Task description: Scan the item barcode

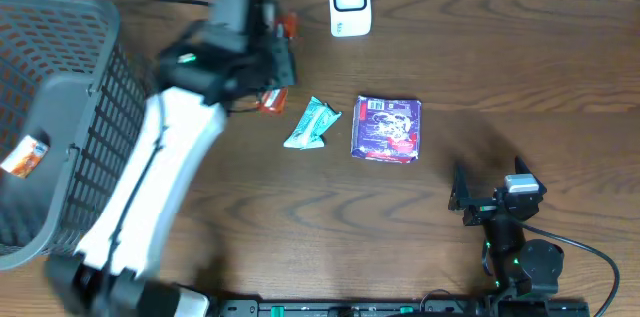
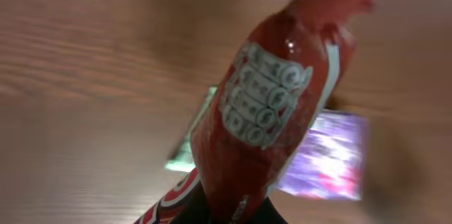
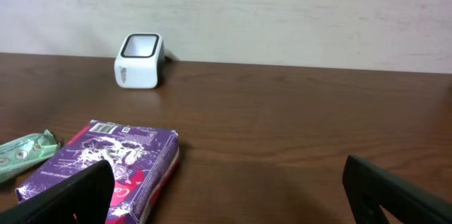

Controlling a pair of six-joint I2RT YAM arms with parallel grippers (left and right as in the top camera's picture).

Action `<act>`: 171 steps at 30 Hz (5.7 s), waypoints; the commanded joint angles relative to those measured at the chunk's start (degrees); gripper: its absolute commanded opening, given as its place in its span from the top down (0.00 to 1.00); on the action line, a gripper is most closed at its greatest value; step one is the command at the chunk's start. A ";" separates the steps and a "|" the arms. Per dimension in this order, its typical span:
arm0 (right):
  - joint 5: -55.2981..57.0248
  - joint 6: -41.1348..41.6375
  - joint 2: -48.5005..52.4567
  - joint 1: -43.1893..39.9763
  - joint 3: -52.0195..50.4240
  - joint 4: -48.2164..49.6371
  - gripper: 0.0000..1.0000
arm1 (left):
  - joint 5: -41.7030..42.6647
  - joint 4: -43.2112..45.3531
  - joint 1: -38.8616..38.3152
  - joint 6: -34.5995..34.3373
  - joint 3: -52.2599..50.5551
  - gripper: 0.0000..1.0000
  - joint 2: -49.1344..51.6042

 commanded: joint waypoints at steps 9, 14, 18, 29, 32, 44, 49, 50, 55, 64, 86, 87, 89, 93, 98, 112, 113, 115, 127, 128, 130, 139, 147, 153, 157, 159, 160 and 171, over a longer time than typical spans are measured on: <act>-0.37 0.79 -0.31 0.55 -0.07 -0.24 0.01 | -10.54 1.22 -2.82 1.18 -0.31 0.92 22.38; -0.37 0.79 -0.31 0.55 -0.07 -0.24 0.01 | -8.00 2.27 -2.82 1.22 -0.20 0.76 23.21; -0.37 0.79 -0.31 0.55 -0.07 -0.24 0.01 | -8.04 1.60 -2.01 6.56 1.90 0.23 20.15; -0.37 0.79 -0.31 0.55 -0.07 -0.24 0.01 | -12.81 4.81 9.49 8.72 8.57 0.04 -1.81; -0.37 0.79 -0.31 0.55 -0.07 -0.24 0.01 | -20.26 7.67 16.70 8.70 8.55 0.04 -7.50; -0.37 0.79 -0.31 0.55 -0.07 -0.24 0.01 | -27.82 8.26 45.81 3.67 3.19 0.04 -6.80; -0.37 0.79 -0.31 0.55 -0.07 -0.24 0.01 | -27.85 7.82 52.28 -6.01 1.16 0.01 -0.39; -0.37 0.79 -0.31 0.55 -0.07 -0.24 0.01 | -27.85 7.21 53.33 -6.99 1.16 0.01 1.16; -0.37 0.79 -0.31 0.55 -0.07 -0.24 0.01 | -29.44 4.52 56.76 -11.67 1.16 0.01 7.13; -0.37 0.79 -0.31 0.55 -0.07 -0.24 0.01 | -33.81 6.64 58.75 -17.53 1.16 0.01 16.04; -0.37 0.79 -0.31 0.55 -0.07 -0.24 0.01 | -33.33 6.51 58.73 -22.25 0.85 0.04 29.51; -0.37 0.79 -0.31 0.55 -0.07 -0.24 0.01 | -32.89 6.25 58.71 -22.25 0.85 0.05 29.51; -0.37 0.79 -0.31 0.55 -0.07 -0.24 0.01 | -32.20 5.92 58.71 -22.23 0.87 0.06 29.40; -0.37 0.79 -0.31 0.55 -0.07 -0.24 0.01 | -32.06 5.70 58.58 -21.79 0.94 0.06 27.63; -0.37 0.79 -0.31 0.55 -0.07 -0.24 0.01 | -29.27 6.10 58.47 -21.81 0.94 0.06 21.90; -0.37 0.79 -0.31 0.55 -0.07 -0.24 0.01 | -24.74 4.59 57.31 -19.17 0.57 0.06 16.46; -0.37 0.79 -0.31 0.55 -0.07 -0.24 0.01 | -24.74 4.63 57.05 -18.97 0.37 0.06 16.48; -0.37 0.79 -0.31 0.55 -0.07 -0.24 0.01 | -24.76 4.94 56.68 -18.97 -0.28 0.06 16.48; -0.37 0.79 -0.31 0.55 -0.07 -0.22 0.01 | -33.03 13.70 56.33 -18.97 -8.57 0.06 19.12; -0.37 0.79 -0.31 0.55 -0.07 -0.24 0.01 | -34.12 14.19 56.33 -18.97 -8.74 0.06 19.52; -0.37 0.79 -0.31 0.55 -0.07 -0.22 0.01 | -35.17 15.08 56.39 -18.97 -8.76 0.06 20.50; -0.37 0.79 -0.31 0.55 -0.07 -0.24 0.01 | -35.10 14.88 56.37 -18.93 -8.79 0.11 26.47; -0.37 0.79 -0.31 0.55 -0.07 -0.24 0.01 | -35.06 12.55 56.43 -17.90 -8.76 0.92 26.23; -0.37 0.79 -0.31 0.52 -0.07 -0.24 0.01 | -31.78 6.75 56.43 -17.92 -8.76 0.92 22.99; -0.37 0.79 -0.31 0.55 -0.07 -0.24 0.01 | -25.86 4.37 56.41 -17.97 -8.76 0.93 18.34; -0.37 0.79 -0.31 0.55 -0.07 -0.24 0.01 | -24.74 4.35 56.41 -18.84 -8.76 0.93 16.26; -0.37 0.79 -0.31 0.55 -0.07 -0.24 0.01 | -24.76 4.48 56.43 -19.28 -8.76 0.93 14.97; -0.37 0.79 -0.31 0.55 -0.07 -0.24 0.01 | -41.24 6.08 57.96 -15.72 -8.79 0.25 14.47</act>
